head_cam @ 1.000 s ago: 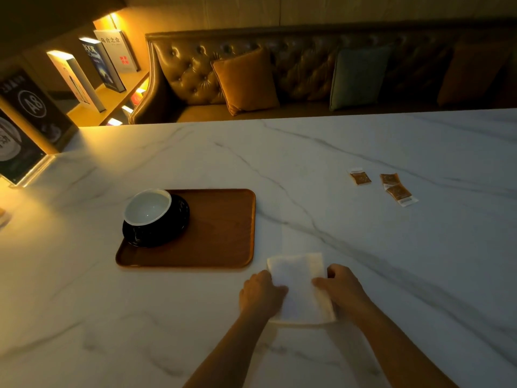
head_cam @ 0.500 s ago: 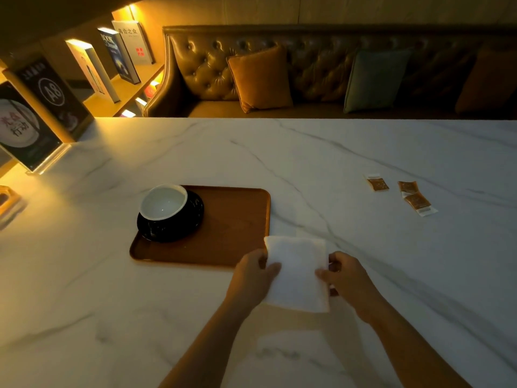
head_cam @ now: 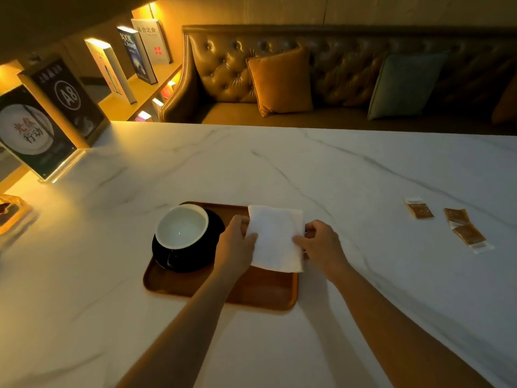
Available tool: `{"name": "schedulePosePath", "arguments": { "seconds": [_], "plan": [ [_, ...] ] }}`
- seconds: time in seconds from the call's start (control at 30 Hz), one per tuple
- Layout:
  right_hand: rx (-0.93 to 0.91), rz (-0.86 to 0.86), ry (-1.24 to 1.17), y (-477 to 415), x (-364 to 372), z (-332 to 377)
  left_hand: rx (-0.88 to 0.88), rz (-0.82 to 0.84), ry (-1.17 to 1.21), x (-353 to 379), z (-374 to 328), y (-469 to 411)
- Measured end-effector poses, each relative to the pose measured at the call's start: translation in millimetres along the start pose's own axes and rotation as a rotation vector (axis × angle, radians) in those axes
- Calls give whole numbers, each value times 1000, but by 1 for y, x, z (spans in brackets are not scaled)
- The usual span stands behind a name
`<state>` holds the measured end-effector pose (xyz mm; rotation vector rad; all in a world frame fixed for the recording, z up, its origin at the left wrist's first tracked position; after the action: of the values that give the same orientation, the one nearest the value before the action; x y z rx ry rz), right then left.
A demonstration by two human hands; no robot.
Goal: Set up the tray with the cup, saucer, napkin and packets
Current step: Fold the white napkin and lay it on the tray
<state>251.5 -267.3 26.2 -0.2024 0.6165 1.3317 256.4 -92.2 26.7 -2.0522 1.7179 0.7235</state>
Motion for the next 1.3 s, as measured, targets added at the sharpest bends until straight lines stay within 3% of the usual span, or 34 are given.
{"name": "schedulePosePath", "arguments": {
  "seconds": [0.2, 0.53, 0.67, 0.73, 0.87, 1.3],
  "plan": [
    [-41, -38, 176, -29, 24, -5, 127, 17, -107, 14, 14, -22],
    [-122, -103, 555, -33, 43, -17, 289, -13, -491, 40, 39, -26],
    [-454, -233, 724, -24, 45, -16, 392, 71, -545, 51, 43, -21],
    [-577, -180, 739, -22, 49, -20, 422, 122, -591, 56, 46, -20],
    [-492, 1, 809, -24, 56, -41, 403, 156, -700, 59, 56, -20],
    [-424, 117, 825, -28, 52, -40, 367, 192, -660, 55, 51, -20]
  ]
}}
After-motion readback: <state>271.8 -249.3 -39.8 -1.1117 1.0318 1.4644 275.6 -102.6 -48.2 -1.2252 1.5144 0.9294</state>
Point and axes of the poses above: each hand's wrist, its own y-axis away from the middle knuckle, its own x-axis out of the palm, z = x × y, the point moved 2 cm from there along -y, towards the middle knuckle, and after that the axes turned 4 degrees about -z, right-handed, at the moved point
